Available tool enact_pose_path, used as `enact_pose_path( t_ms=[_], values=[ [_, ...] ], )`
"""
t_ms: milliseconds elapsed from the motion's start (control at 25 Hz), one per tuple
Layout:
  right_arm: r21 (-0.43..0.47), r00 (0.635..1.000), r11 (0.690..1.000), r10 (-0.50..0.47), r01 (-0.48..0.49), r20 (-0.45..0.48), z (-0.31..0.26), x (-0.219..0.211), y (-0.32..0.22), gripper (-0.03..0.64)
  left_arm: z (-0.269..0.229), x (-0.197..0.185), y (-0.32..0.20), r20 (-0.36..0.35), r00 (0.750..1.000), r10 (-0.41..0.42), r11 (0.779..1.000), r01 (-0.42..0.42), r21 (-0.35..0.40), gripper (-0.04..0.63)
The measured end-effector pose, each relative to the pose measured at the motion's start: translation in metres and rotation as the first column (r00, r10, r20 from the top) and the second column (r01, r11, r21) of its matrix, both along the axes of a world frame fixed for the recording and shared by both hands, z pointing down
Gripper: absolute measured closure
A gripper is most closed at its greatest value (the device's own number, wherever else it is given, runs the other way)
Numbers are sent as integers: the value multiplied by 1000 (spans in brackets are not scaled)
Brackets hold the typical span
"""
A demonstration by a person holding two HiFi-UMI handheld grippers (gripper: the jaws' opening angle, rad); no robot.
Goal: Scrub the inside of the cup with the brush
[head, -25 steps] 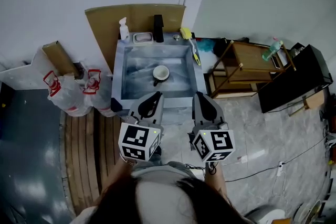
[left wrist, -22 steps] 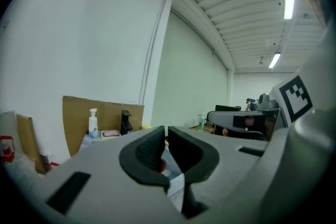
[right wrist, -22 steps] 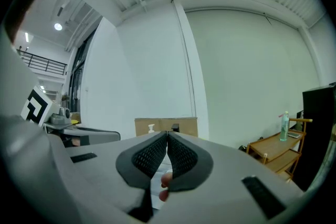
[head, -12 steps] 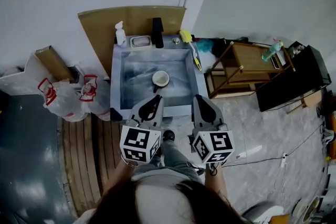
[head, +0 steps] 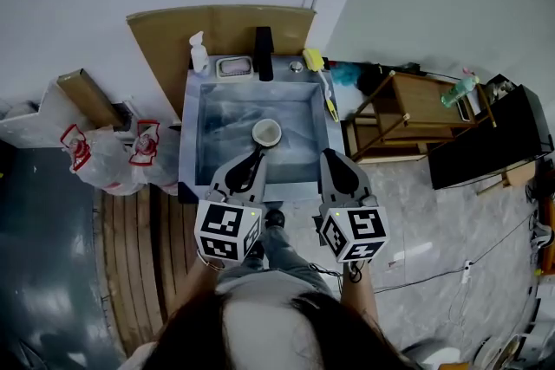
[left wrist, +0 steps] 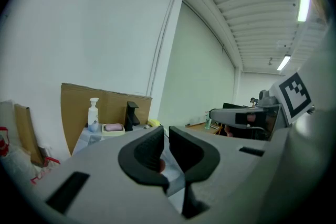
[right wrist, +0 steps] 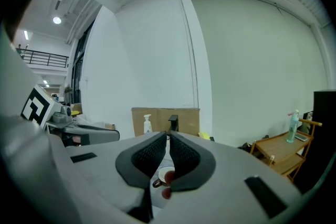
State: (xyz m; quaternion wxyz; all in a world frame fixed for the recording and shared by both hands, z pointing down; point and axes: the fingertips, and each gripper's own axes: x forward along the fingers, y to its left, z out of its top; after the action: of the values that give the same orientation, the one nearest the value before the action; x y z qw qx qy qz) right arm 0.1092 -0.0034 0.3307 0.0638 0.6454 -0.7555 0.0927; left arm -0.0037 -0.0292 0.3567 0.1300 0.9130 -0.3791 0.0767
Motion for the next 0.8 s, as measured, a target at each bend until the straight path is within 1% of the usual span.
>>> enact_pose_path(
  t_ms=[200, 520, 800],
  values=[
    [-31, 999, 999, -32, 32, -6, 9, 14, -23, 589, 16, 8, -19, 19, 1000, -16, 999, 17, -35, 541],
    [-86, 997, 993, -76, 74, -17, 28, 35, -63, 584, 47, 17, -48, 72, 996, -43, 994, 50, -99, 528],
    [-138, 994, 985, -107, 102, -26, 47, 53, -94, 549, 82, 23, -71, 132, 991, -37, 982, 60, -180, 505]
  ],
)
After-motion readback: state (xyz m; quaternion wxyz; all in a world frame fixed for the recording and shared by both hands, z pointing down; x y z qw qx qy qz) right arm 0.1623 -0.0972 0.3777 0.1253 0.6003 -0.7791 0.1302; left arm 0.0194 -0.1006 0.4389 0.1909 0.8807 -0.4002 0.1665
